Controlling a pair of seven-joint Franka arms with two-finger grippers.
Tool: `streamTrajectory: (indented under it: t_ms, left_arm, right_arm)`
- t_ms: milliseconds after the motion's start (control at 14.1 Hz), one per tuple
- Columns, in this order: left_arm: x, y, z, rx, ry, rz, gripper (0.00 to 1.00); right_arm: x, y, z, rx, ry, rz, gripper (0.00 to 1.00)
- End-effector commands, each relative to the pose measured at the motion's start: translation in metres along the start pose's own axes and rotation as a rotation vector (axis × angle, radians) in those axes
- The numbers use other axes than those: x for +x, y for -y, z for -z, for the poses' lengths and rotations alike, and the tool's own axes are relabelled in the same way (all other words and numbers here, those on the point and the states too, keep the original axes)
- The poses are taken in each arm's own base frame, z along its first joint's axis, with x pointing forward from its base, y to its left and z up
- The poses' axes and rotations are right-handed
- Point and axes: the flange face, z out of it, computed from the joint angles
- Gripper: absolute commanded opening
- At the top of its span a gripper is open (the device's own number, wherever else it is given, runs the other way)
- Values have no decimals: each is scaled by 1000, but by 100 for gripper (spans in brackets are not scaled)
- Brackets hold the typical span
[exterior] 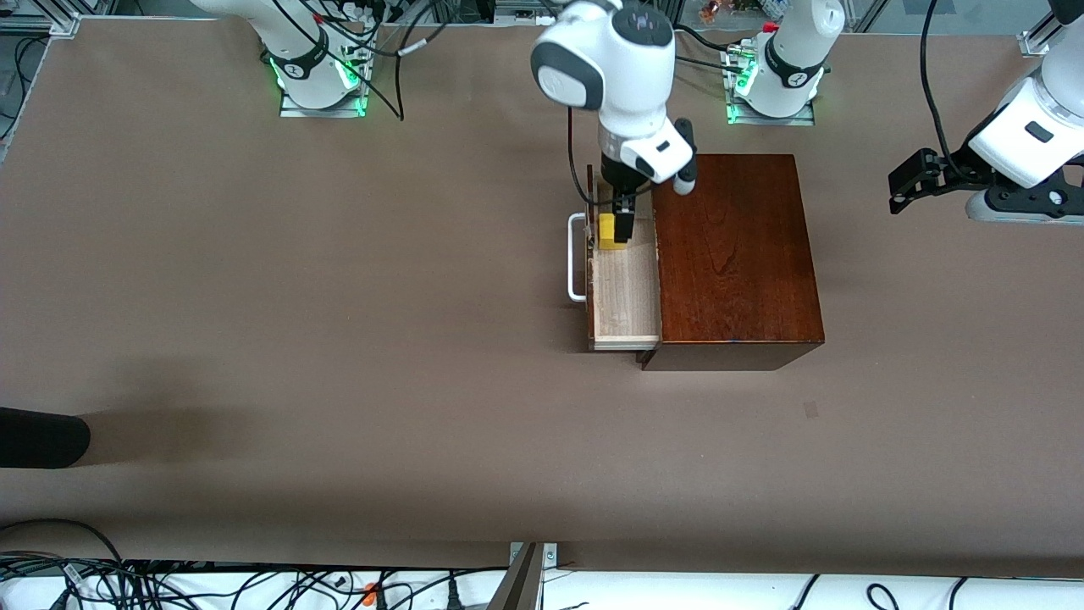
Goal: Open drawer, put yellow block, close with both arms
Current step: 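Lower the cube into the drawer and open the right gripper, then withdraw the right gripper while the left gripper moves toward the drawer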
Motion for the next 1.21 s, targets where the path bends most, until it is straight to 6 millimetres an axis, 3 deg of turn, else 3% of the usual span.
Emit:
streamTrajectory:
  t_ms: [0,142,426,497,639,781,923,994,1135]
  left_arm:
    - [0,-15,4,-28,27,-31,100]
    - [-1,-20,3,-30,39,-39,100]
    - [-2,-29,3,-100,48,-47,100]
    - [-1,-32,0,-102,54,-53,100]
    - [4,-60,-17,-142,99,-98,100]
    - [-1,-110,-24,-195,130,-179,100]
    - [-14,-182,-39,-190,166,-395,100]
    - [-19,-212,-47,-191,171,-502,100]
    - [-2,-263,-51,-204,128,-680,100]
  right_arm:
    - [-36,-40,55,23,-15,-92,100]
    - [-79,-97,85,1,-42,-187,100]
    - [-171,-189,105,24,-77,-386,100]
    - [-206,-213,103,62,-64,-446,100]
    - [-258,-237,115,93,-8,-511,100]
    - [-318,-268,121,117,1,-619,100]
    - [-391,-284,130,193,18,-736,100]
    - [-418,-282,134,220,12,-783,100]
    - [-464,-266,151,239,18,-850,100]
